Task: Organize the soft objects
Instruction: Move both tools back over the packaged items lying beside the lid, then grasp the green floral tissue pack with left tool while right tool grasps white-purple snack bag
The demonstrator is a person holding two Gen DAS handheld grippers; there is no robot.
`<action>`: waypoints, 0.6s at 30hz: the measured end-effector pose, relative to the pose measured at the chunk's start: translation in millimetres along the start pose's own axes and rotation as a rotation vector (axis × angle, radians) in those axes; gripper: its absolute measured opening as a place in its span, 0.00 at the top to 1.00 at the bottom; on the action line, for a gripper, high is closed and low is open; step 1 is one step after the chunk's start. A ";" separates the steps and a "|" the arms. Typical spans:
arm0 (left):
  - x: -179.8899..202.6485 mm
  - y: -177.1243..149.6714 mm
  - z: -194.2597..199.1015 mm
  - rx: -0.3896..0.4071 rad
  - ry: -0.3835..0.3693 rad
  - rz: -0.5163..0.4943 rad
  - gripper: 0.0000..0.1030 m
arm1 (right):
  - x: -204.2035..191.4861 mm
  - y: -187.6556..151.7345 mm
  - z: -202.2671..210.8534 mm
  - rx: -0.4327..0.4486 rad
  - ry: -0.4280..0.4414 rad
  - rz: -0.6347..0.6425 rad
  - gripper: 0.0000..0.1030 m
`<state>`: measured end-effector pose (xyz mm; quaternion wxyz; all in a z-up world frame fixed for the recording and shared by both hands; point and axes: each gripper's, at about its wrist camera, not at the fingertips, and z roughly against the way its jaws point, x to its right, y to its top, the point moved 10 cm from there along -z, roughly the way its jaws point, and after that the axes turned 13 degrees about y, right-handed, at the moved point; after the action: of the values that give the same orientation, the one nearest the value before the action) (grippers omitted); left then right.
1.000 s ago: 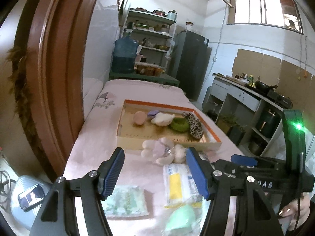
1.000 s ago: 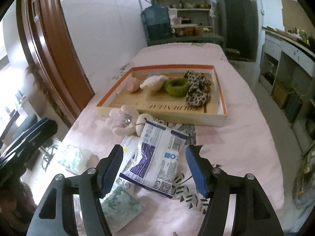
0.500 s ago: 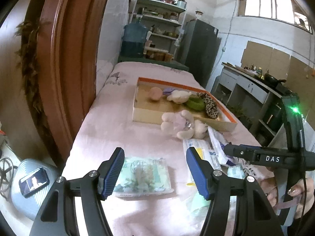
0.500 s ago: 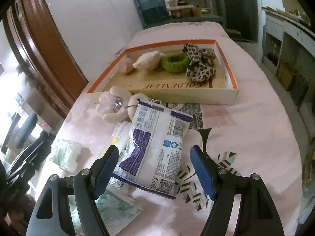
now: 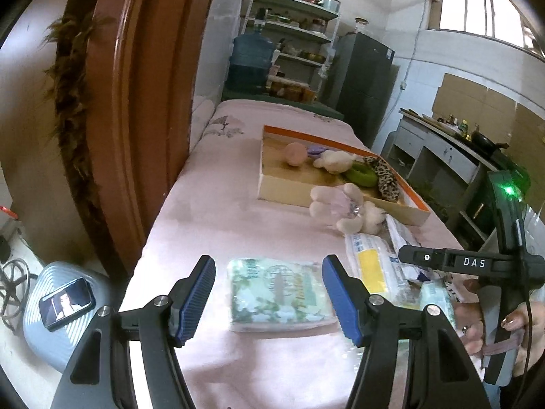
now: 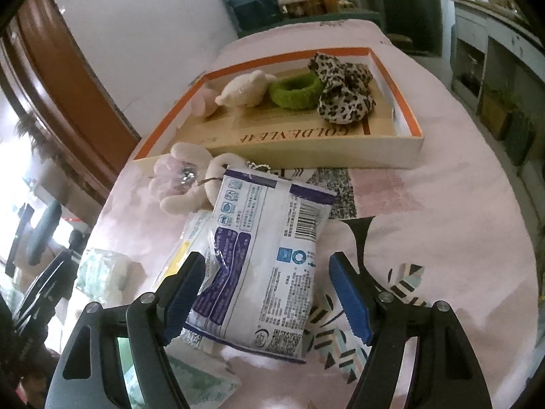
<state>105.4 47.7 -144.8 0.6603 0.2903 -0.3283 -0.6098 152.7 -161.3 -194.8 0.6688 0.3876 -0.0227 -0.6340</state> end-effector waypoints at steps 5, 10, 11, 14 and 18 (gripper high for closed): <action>-4.7 -7.1 -10.4 -0.048 -0.005 0.008 0.37 | 2.9 -1.6 -5.0 -0.001 0.003 -0.013 0.25; -8.4 -14.9 -21.8 -0.096 -0.010 0.027 0.37 | 2.6 -2.5 -7.2 -0.004 -0.013 0.005 0.25; -7.9 -17.5 -24.0 -0.108 -0.014 0.028 0.37 | 2.6 -2.5 -7.5 -0.003 -0.015 0.008 0.25; -6.6 -22.1 -32.5 -0.148 -0.037 0.042 0.31 | 2.8 -3.0 -7.5 0.000 -0.013 0.008 0.25; -1.4 -25.5 -38.6 -0.176 -0.050 0.041 0.28 | 2.8 -2.6 -7.1 0.005 -0.007 0.002 0.25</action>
<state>120.1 46.2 -188.6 0.6873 0.2093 -0.2958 -0.6295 154.8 -160.0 -202.4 0.6682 0.3872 -0.0270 -0.6347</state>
